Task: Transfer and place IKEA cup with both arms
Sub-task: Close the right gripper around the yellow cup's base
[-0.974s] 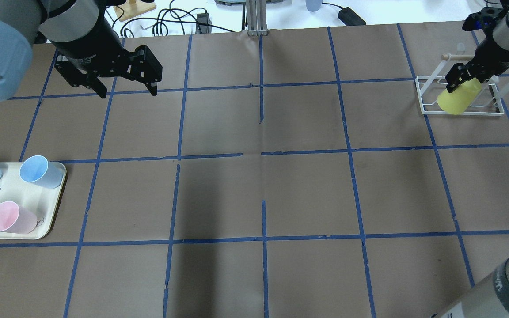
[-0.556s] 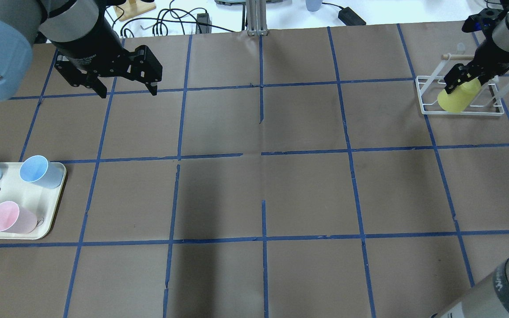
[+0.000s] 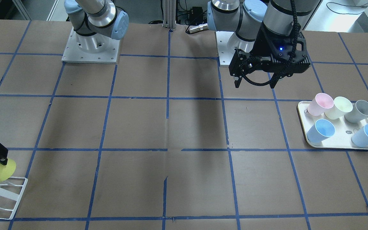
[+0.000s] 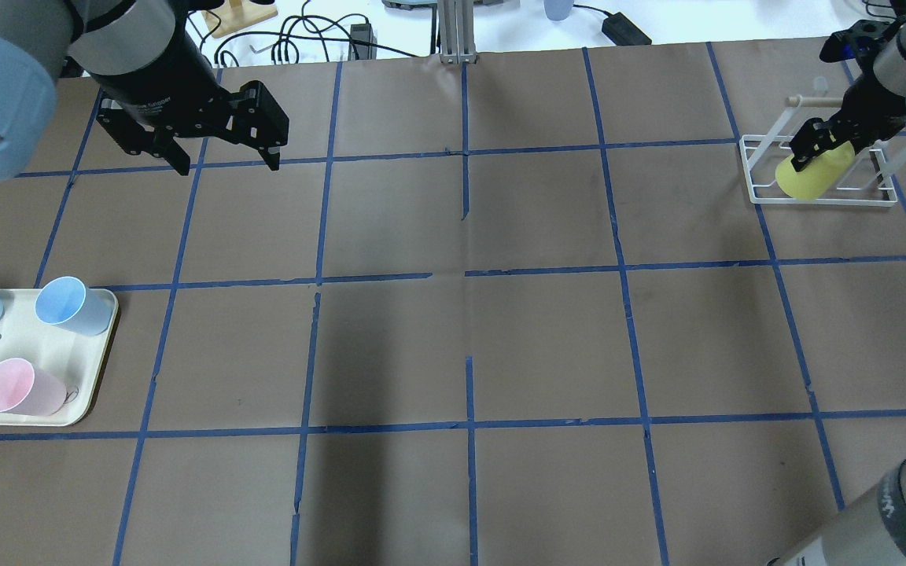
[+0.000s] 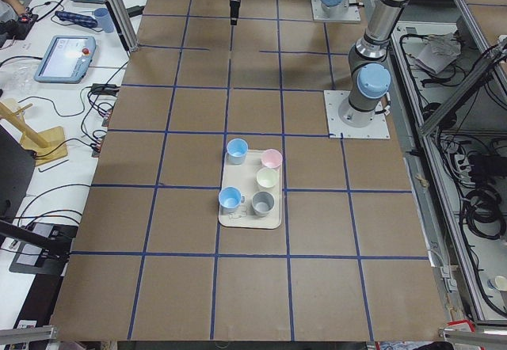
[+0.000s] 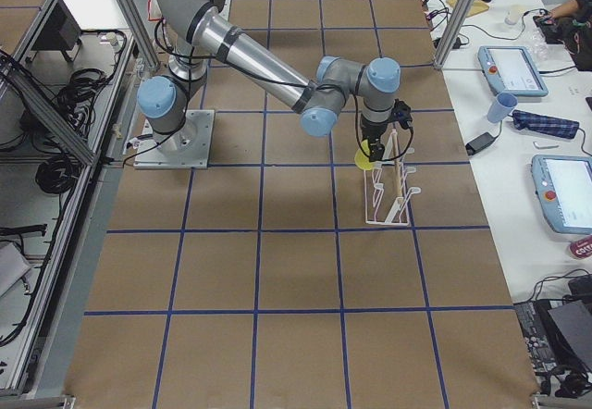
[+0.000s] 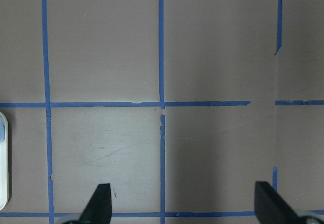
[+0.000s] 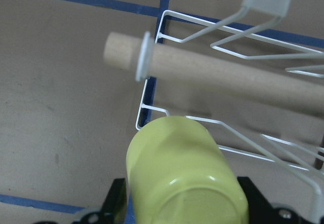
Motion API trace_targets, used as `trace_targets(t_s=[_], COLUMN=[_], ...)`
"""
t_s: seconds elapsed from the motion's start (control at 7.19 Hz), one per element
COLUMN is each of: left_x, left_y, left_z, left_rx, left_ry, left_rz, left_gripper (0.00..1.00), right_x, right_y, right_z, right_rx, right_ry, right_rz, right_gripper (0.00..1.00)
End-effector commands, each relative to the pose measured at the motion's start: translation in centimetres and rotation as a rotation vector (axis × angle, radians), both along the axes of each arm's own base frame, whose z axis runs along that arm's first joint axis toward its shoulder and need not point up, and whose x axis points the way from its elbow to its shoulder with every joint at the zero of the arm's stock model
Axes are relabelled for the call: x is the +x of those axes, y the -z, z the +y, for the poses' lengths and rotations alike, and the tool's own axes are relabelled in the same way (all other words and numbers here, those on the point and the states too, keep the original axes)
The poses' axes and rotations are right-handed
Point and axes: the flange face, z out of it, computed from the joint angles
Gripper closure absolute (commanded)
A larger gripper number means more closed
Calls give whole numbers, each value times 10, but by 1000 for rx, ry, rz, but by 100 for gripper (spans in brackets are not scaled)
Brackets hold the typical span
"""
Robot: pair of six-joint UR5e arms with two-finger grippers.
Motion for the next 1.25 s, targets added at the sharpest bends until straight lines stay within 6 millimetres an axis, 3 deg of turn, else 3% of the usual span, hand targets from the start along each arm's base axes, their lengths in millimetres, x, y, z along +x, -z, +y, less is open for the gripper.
trace_targets(t_s=[0.0, 0.28, 0.56, 0.83, 1.11], left_x=[1, 2, 4, 23, 30], left_y=[0, 0, 4, 7, 9], left_z=[0, 0, -3, -9, -12], left_rx=[2, 2, 13, 22, 27], left_ry=[-2, -6, -22, -68, -92], left_rz=[0, 2, 117, 200, 285], left_gripper=[0, 0, 0, 0, 0], right_x=[0, 1, -2, -6, -9], right_y=[-2, -3, -13, -30, -58], right_z=[0, 2, 2, -6, -12], right_rx=[-1, 30, 26, 11, 23], right_ry=[0, 2, 2, -6, -6], right_rz=[1, -12, 18, 31, 28], right_gripper=[46, 76, 77, 78, 79])
